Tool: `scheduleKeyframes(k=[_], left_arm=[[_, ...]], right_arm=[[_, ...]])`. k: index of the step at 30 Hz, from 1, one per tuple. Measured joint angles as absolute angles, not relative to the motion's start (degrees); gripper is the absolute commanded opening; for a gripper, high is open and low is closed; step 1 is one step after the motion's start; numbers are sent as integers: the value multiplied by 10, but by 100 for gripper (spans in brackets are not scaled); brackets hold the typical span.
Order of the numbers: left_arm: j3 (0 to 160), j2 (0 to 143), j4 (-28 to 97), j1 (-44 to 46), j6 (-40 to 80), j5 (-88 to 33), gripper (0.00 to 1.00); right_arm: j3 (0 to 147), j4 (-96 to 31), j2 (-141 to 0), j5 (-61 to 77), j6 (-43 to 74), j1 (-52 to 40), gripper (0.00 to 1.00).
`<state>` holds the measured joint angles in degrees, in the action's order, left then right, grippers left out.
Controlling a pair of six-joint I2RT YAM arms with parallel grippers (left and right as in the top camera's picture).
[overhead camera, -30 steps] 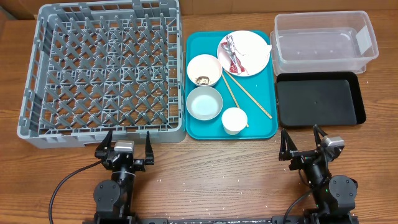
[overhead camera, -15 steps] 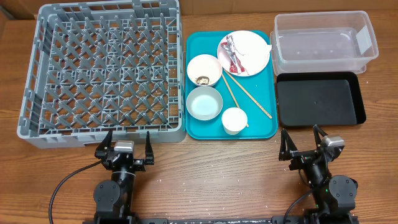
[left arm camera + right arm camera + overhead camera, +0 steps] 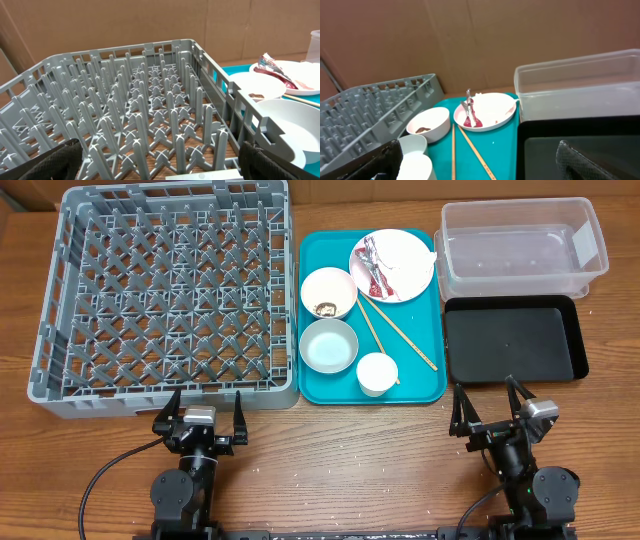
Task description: Sort waste into correct bins and load items into the dishwasher
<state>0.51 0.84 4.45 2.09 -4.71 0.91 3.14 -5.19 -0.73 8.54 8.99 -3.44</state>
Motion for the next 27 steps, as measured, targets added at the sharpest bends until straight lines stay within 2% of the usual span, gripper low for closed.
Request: scheduleKeyframes(k=[5,11,16,27], left_arm=[[5,8,44,21,-47,9,100],[5,8,44,21,-47,9,100],[5,9,44,21,-47,9,100],[5,9,44,21,-47,10,100]], right_arm=[[81,-52,-22,89,90,-34,100],[182,-51,-111,112,90,-34,100],[306,-78,-252,158,90,-34,100],[663,-255,-659,202,50,-59,100]])
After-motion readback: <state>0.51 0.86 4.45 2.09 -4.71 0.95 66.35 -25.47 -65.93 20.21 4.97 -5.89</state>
